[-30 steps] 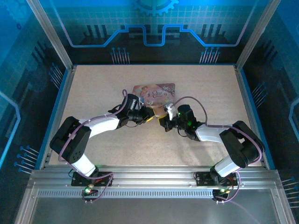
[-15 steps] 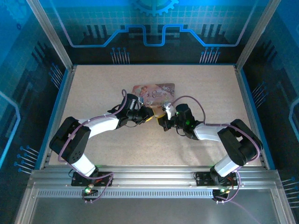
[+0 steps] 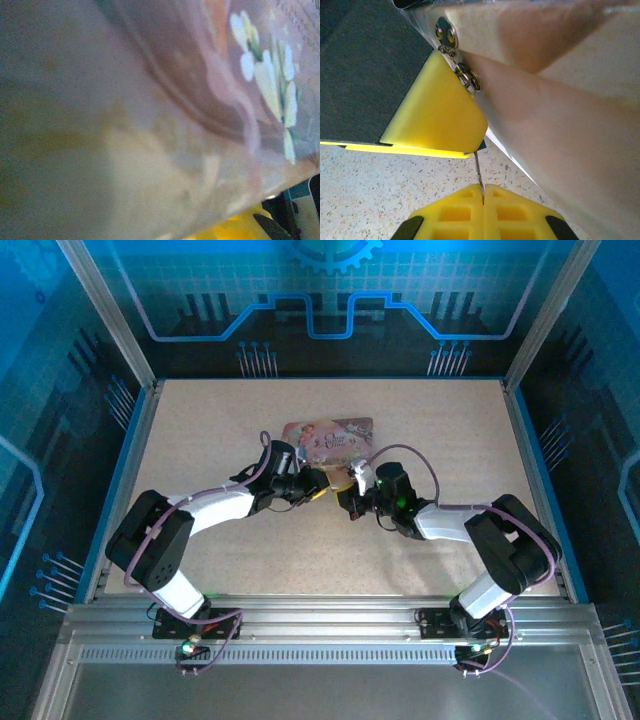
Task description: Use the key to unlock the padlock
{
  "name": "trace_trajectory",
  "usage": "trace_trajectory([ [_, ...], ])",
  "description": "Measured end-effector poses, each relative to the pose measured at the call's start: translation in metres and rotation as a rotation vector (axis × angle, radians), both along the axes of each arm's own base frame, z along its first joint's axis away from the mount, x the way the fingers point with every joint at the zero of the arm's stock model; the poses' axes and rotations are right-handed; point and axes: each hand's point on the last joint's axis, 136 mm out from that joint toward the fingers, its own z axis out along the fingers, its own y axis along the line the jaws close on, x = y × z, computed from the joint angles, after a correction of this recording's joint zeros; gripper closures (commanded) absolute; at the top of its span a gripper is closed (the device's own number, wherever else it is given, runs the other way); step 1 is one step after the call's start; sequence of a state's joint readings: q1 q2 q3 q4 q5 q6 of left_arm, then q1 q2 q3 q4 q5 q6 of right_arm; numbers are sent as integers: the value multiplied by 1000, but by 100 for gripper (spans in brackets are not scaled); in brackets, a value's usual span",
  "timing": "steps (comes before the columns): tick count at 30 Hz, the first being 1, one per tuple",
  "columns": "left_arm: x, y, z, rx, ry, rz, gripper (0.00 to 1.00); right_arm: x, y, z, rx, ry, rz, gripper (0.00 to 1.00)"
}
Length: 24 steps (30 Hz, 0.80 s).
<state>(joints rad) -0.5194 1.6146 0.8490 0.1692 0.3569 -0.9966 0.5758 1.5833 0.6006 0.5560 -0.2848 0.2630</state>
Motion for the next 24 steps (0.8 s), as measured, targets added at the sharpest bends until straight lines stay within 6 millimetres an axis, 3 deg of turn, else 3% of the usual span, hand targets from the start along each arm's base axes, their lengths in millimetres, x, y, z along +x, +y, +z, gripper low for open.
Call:
trace_trajectory([
  [24,3,2,-1,4,-12,15,91,1,2,-1,48,55,18,100],
])
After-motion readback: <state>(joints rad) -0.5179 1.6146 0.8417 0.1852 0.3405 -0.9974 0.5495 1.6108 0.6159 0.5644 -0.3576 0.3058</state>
